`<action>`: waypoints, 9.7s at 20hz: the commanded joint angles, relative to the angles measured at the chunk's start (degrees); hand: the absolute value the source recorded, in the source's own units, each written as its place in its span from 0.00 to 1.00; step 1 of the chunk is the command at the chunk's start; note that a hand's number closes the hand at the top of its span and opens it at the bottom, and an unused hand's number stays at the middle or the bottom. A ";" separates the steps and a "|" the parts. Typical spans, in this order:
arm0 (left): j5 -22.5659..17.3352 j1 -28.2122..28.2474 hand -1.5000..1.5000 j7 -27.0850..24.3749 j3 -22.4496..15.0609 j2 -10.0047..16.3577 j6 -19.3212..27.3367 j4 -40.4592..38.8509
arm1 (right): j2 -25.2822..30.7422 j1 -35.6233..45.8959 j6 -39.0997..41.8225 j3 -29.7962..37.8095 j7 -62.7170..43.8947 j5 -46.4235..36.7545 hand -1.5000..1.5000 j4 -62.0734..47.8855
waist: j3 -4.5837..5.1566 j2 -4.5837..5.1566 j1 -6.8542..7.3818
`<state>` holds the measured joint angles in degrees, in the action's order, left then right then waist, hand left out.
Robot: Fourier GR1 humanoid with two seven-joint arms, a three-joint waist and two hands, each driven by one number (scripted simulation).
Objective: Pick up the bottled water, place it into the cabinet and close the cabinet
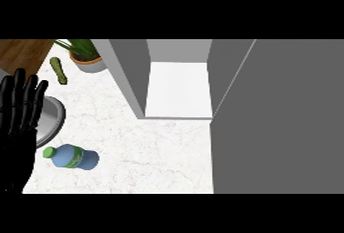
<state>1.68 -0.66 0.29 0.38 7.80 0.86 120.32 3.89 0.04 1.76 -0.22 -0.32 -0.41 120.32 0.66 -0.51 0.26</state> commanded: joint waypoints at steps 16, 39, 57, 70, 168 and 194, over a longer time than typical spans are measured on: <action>-34.85 25.32 0.00 13.99 6.27 -2.96 -7.58 9.96 | -2.42 -23.77 5.79 -6.61 -8.84 17.81 0.00 12.58 | -0.68 0.22 -0.24; -38.30 35.14 0.00 6.08 17.46 -7.04 -24.93 2.78 | -3.85 -31.07 9.79 -11.86 3.87 11.94 0.00 5.99 | -0.67 0.40 -0.24; -24.73 20.65 0.00 -7.66 25.30 -2.77 -32.05 -25.45 | 0.50 -37.26 17.15 -6.22 9.17 18.55 0.00 6.88 | -0.66 0.45 -0.64; -19.85 4.48 0.00 -14.88 27.72 4.22 -32.58 -55.80 | -2.16 -39.01 13.87 -14.81 8.26 10.87 0.00 10.66 | -0.61 0.49 -0.89; -28.44 -6.31 1.00 -11.23 -0.12 -7.76 -12.88 -44.67 | -0.56 -37.42 11.21 -17.43 12.29 11.86 0.00 3.44 | -0.70 0.26 -0.44; -18.09 -40.09 1.00 -7.46 -14.03 -7.77 23.46 -59.25 | -0.59 -28.28 8.85 -15.61 8.28 14.82 0.00 0.56 | -0.68 1.03 -2.31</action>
<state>-18.81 -25.56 -9.77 -15.02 0.65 23.22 69.05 3.86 -31.18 11.66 -16.93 9.50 13.82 121.55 0.15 -0.40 -0.67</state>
